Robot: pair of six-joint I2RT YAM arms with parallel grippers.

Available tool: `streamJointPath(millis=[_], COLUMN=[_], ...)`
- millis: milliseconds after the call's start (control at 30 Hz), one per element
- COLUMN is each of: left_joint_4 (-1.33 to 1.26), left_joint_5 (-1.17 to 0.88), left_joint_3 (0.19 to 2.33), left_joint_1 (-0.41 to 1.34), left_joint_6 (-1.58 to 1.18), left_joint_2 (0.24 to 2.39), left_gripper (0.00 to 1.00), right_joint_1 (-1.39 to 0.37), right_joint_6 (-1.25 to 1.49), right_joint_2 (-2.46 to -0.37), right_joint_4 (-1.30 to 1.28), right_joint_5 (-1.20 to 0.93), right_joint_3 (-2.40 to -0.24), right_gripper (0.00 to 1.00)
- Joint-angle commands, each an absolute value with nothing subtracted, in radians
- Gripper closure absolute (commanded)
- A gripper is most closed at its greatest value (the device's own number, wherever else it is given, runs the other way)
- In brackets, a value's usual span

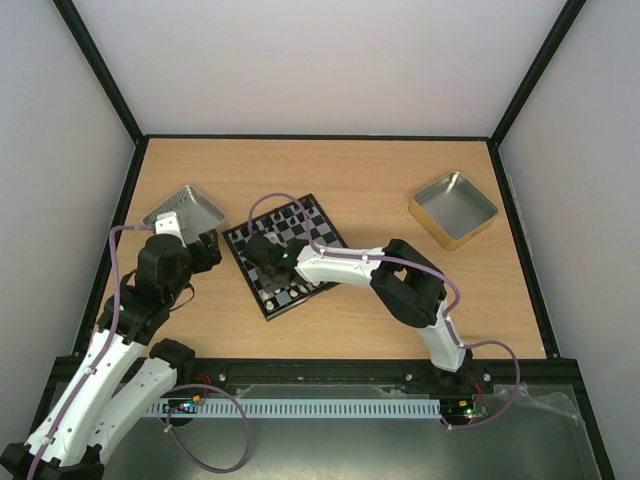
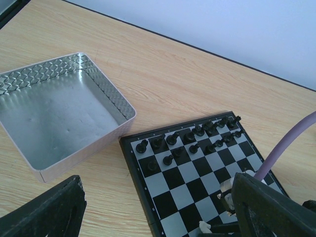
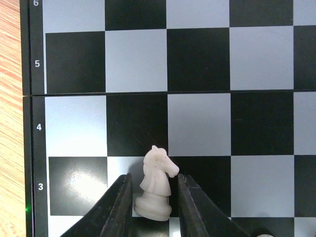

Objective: Set up the chess pieces on the board
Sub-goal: Pick up the chess piece from the chessboard.

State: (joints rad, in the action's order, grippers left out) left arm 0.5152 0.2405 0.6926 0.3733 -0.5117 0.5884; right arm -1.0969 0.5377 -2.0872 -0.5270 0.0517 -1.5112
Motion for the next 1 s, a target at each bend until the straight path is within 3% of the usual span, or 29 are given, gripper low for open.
streamJointPath(millis=[0, 167, 633, 967], left_joint_4=[0.511, 0.511, 0.497, 0.305], left_joint_5=[0.257, 0.258, 0.207, -0.179], left_joint_3=[0.686, 0.686, 0.685, 0.640], left_joint_1=[0.370, 0.370, 0.370, 0.370], left_joint_6=[-0.508, -0.509, -0.499, -0.572], left_joint_2=[0.584, 0.585, 0.594, 0.576], left_gripper=[0.18, 0.17, 0.17, 0.01], right_joint_1=[-1.089, -1.080, -0.985, -0.934], right_joint_6=[0.537, 0.535, 0.432, 0.330], right_joint_2=[-2.111, -2.107, -1.829, -1.495], right_joint_4=[-0.524, -0.510, -0.133, 0.261], right_joint_5=[0.071, 0.068, -0.057, -0.231], right_joint_3=[-1.537, -1.535, -1.287, -0.974], right_gripper=[0.78, 0.88, 0.89, 0.88])
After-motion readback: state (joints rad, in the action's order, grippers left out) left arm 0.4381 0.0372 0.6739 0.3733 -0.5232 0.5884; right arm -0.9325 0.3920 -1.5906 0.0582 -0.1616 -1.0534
